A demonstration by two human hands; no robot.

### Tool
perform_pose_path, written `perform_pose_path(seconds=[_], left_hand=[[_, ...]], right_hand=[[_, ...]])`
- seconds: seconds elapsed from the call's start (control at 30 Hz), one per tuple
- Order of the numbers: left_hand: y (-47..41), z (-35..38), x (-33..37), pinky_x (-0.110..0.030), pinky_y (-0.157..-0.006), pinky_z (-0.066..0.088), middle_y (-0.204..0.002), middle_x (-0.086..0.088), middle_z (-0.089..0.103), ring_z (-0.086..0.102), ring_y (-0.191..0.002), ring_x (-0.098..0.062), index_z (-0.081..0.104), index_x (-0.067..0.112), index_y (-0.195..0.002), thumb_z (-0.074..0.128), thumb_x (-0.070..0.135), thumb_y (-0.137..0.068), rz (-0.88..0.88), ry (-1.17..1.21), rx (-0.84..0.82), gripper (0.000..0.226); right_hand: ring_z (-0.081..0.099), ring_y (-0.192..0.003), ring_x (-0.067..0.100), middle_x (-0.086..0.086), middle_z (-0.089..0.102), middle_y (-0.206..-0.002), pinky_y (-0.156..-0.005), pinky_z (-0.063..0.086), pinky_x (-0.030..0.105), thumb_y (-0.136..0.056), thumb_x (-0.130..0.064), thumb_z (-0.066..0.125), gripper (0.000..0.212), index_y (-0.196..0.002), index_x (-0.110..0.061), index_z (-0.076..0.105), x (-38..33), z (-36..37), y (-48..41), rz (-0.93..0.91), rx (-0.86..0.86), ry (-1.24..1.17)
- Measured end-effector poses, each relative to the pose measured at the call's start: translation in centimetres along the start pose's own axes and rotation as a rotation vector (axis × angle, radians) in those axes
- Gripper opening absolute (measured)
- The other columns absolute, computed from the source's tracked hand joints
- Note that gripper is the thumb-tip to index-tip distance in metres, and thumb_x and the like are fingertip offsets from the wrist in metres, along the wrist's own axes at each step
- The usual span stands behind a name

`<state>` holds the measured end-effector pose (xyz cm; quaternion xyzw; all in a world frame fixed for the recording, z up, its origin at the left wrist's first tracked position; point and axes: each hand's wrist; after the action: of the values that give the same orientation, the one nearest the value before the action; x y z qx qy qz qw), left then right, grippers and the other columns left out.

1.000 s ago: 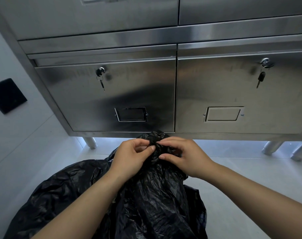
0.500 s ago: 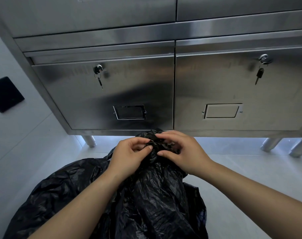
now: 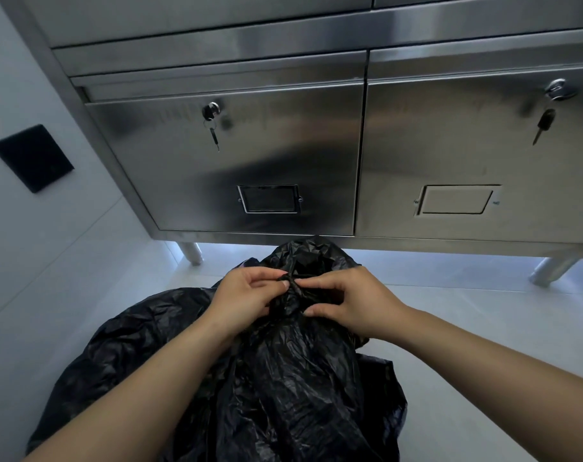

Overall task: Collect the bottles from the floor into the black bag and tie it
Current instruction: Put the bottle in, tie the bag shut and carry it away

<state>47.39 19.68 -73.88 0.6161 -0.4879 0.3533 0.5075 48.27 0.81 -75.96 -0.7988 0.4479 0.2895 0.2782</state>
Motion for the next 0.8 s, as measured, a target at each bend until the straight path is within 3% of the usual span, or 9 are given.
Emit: perform_pose_path(seconds=[0.1,0.23,0.33,0.43,0.53,0.67,0.8], left_hand=[[0.3,-1.0,-0.1,-0.029,-0.078,0.052,-0.093,-0.007,0.075,0.067,-0.084,-0.016,0.07,0.022,-0.09,0.068,0.018,-0.084,0.025,-0.07,-0.008,0.008],[0.7,-2.1,0.2,-0.013,-0.066,0.048,-0.095,0.003,0.073,0.067,-0.085,-0.009,0.068,0.029,-0.099,0.07,0.027,-0.082,0.095,-0.208,-0.055,0.017],[1.1,-2.6,0.5,-0.021,-0.076,0.052,-0.103,0.006,0.068,0.068,-0.089,-0.014,0.065,0.033,-0.104,0.074,0.033,-0.076,0.141,-0.249,-0.045,0.029],[1.6,-2.6,0.7,-0.019,-0.081,0.052,-0.105,0.012,0.066,0.067,-0.087,-0.006,0.065,0.038,-0.101,0.077,0.042,-0.07,0.165,-0.303,-0.066,0.033],[1.7,-2.7,0.5,-0.02,-0.083,0.052,-0.104,0.016,0.064,0.065,-0.089,-0.003,0.064,0.04,-0.1,0.081,0.045,-0.064,0.161,-0.423,-0.093,0.039],[1.4,-3.1,-0.1,-0.02,-0.076,0.054,-0.082,0.008,0.073,0.068,-0.073,-0.002,0.072,0.033,-0.083,0.082,0.032,-0.068,0.205,-0.435,-0.044,0.018],[0.6,-3.6,-0.5,-0.034,-0.083,0.057,-0.079,0.005,0.076,0.071,-0.079,-0.016,0.075,0.034,-0.074,0.079,0.025,-0.073,0.261,-0.32,0.04,0.01]], right_hand=[[0.06,-0.096,-0.01,-0.014,0.072,-0.104,-0.086,0.043,0.009,-0.072,-0.026,0.079,0.041,-0.11,-0.034,0.068,-0.5,0.8,-0.7,0.001,0.022,-0.03],[0.058,-0.085,-0.01,-0.01,0.073,-0.099,-0.08,0.041,0.008,-0.07,-0.025,0.081,0.035,-0.103,-0.031,0.072,-0.3,1.2,-1.2,0.048,0.103,-0.053],[0.057,-0.091,-0.009,-0.013,0.072,-0.103,-0.084,0.04,0.006,-0.07,-0.028,0.08,0.034,-0.103,-0.032,0.072,0.3,0.9,-1.3,0.113,0.193,-0.044],[0.054,-0.086,-0.013,-0.011,0.072,-0.101,-0.076,0.033,-0.005,-0.07,-0.024,0.08,0.034,-0.102,-0.03,0.072,0.7,0.5,-1.7,0.142,0.252,-0.042],[0.055,-0.082,-0.016,-0.016,0.071,-0.095,-0.074,0.035,-0.005,-0.071,-0.024,0.08,0.033,-0.102,-0.032,0.072,0.5,0.1,-2.1,0.154,0.255,-0.048],[0.054,-0.079,-0.024,-0.028,0.064,-0.082,-0.073,0.037,-0.003,-0.072,-0.023,0.079,0.031,-0.099,-0.034,0.072,0.3,-0.2,-2.3,0.141,0.236,-0.079],[0.059,-0.09,-0.014,-0.032,0.065,-0.087,-0.08,0.04,0.003,-0.078,-0.023,0.074,0.025,-0.094,-0.041,0.069,0.2,-0.5,-1.8,0.089,0.135,-0.115]])
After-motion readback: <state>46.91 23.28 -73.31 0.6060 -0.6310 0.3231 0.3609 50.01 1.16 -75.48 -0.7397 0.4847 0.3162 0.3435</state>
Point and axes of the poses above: each hand's wrist, its own y-axis away from the middle knuckle, its own z-axis out of the palm, x = y × z
